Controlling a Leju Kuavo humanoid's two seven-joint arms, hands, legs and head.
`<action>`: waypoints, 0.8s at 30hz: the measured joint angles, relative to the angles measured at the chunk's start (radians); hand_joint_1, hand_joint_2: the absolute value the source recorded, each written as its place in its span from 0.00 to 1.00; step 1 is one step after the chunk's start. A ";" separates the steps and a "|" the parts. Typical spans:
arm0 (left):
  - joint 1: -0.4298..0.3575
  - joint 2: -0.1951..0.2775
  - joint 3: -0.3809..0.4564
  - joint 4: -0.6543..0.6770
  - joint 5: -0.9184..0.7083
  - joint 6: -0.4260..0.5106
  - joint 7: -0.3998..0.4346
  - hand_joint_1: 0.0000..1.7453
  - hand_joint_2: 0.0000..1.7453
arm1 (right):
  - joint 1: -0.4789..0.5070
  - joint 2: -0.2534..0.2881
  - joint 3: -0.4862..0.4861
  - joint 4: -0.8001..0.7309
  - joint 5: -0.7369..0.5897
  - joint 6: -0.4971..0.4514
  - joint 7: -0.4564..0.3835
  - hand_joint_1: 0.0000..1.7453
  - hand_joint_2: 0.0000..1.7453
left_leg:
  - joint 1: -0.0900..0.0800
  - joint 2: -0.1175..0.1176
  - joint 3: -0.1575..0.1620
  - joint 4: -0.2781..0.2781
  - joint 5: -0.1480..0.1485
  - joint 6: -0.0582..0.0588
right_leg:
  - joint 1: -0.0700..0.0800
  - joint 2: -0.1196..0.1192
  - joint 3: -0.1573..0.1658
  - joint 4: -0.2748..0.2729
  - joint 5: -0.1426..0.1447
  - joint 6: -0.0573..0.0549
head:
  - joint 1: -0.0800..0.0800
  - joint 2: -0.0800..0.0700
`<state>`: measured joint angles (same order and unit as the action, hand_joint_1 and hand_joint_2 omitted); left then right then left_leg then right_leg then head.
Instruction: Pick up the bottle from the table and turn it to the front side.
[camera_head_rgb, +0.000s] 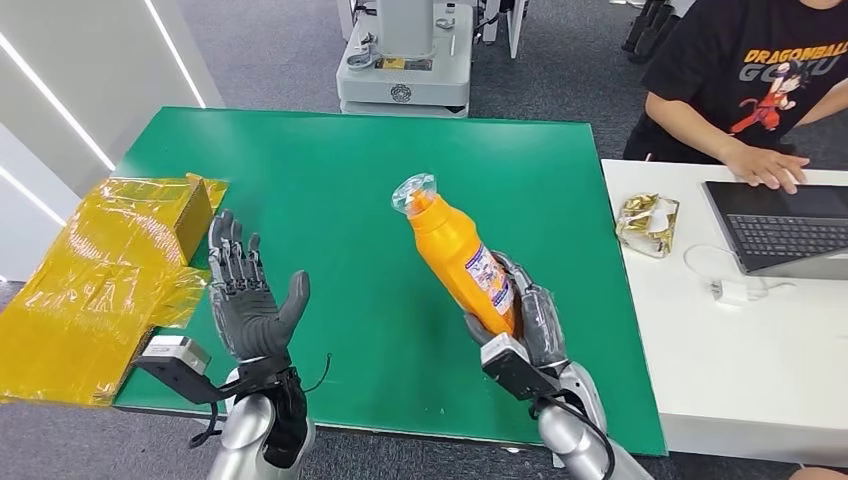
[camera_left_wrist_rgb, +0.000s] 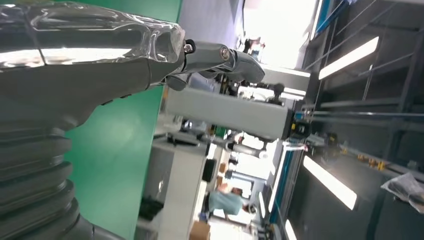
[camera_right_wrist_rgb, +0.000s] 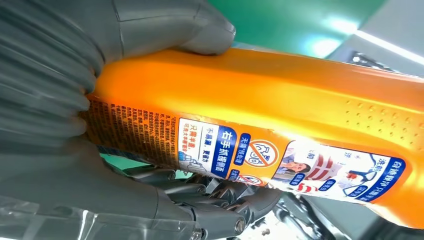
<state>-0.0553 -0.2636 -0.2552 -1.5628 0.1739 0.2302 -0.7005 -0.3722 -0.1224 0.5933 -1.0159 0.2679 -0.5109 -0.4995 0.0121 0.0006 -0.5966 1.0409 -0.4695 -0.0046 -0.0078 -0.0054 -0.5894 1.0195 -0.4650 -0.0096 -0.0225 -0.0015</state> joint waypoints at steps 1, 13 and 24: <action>-0.007 0.000 0.000 0.015 0.020 -0.033 0.000 0.00 1.00 | 0.004 0.008 -0.006 -0.006 0.005 0.001 -0.005 1.00 1.00 | 0.000 0.000 0.000 0.000 0.000 0.000 | 0.000 0.000 0.000 0.000 0.000 0.000 | 0.000 0.000; -0.099 0.010 -0.067 0.179 0.113 -0.270 0.011 0.00 1.00 | 0.034 0.040 -0.034 -0.040 0.053 0.077 -0.002 1.00 1.00 | 0.000 0.000 0.000 0.000 0.000 0.000 | 0.000 0.000 0.000 0.000 0.000 0.000 | 0.000 0.000; -0.143 0.017 -0.102 0.229 0.077 -0.320 0.040 0.00 1.00 | 0.078 0.044 -0.036 -0.044 0.121 0.183 0.013 1.00 1.00 | 0.000 0.000 0.000 0.000 0.000 0.000 | 0.000 0.000 0.000 0.000 0.000 0.000 | 0.000 0.000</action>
<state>-0.1980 -0.2467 -0.3571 -1.3337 0.2512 -0.0897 -0.6607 -0.2941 -0.0787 0.5576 -1.0601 0.3884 -0.3276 -0.4865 0.0121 0.0006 -0.5969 1.0409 -0.4695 -0.0046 -0.0078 -0.0052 -0.5898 1.0195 -0.4650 -0.0096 -0.0223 -0.0015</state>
